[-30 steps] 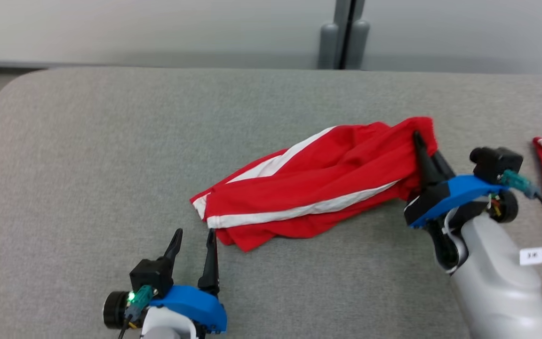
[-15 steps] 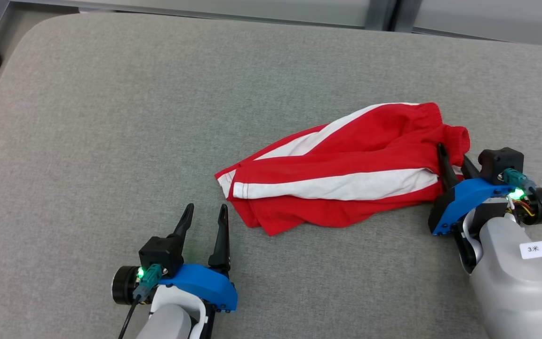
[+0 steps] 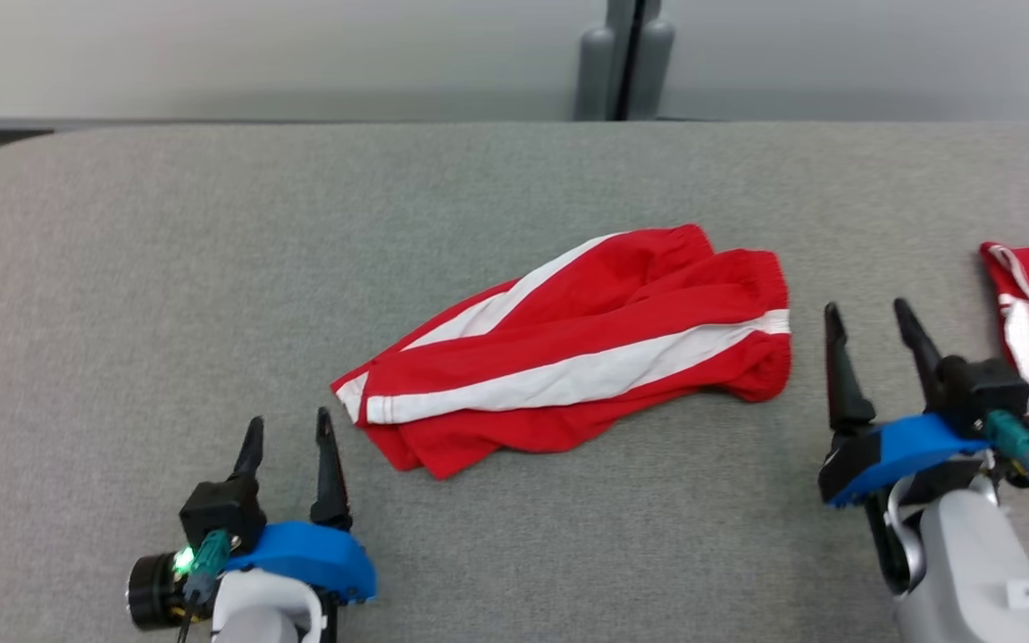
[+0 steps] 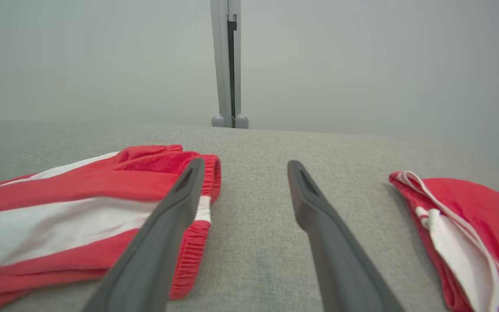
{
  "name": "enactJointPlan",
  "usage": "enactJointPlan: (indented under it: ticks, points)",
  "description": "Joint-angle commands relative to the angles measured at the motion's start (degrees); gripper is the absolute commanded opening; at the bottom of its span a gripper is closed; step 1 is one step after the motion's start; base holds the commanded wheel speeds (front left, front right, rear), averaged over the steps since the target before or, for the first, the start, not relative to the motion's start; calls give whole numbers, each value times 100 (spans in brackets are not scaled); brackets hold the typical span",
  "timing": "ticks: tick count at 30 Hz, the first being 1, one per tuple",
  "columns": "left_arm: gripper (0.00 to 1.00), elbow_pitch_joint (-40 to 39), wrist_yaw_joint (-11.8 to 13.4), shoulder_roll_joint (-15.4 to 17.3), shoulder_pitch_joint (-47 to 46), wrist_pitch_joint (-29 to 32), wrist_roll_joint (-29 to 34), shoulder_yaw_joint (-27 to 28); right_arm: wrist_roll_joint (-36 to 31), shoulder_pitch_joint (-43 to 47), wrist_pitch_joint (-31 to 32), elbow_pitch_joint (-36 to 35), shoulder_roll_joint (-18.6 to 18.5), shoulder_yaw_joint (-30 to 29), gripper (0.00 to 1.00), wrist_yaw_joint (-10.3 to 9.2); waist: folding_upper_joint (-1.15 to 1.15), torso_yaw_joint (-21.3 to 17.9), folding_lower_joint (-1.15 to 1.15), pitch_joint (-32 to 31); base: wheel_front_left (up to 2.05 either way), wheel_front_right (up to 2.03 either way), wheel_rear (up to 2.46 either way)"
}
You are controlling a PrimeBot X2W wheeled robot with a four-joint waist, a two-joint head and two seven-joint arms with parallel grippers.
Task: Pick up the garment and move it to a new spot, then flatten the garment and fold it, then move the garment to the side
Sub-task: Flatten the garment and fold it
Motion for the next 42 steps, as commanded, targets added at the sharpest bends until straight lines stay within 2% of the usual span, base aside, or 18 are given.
enactJointPlan:
  ticks: [1, 6, 13, 26, 31, 42]
  points:
    - [100, -22, 10, 2, 48, -15, 33, 20, 9, 105, -6, -31, 15, 18, 100, 1, 0, -196, 1, -199, 0, 0, 0]
    - [100, -54, 71, -1, 378, -15, 350, 424, 241, 770, -4, -428, 5, 373, 100, 1, 0, -452, 1, -571, 0, 0, 0]
    - [100, -11, 38, 0, 772, -15, 611, 600, 266, 1229, -5, -286, -2, 747, 100, 1, 0, -557, 1, -954, 0, 0, 0]
    - [100, -22, -108, -1, 899, -15, 680, 603, 440, 1315, -4, -184, 3, 923, 100, 1, 0, -559, 1, -1113, 0, 0, 0]
    - [100, 5, -340, 1, 744, -15, 512, 461, 498, 1232, -4, -203, 3, 1003, 100, 1, 0, -530, 1, -959, 0, 0, 0]
    - [100, 485, -1084, 1, 75, -15, -110, 329, 621, 951, -4, -210, 3, 1194, 100, 1, 0, -548, 1, -351, 0, 0, 0]
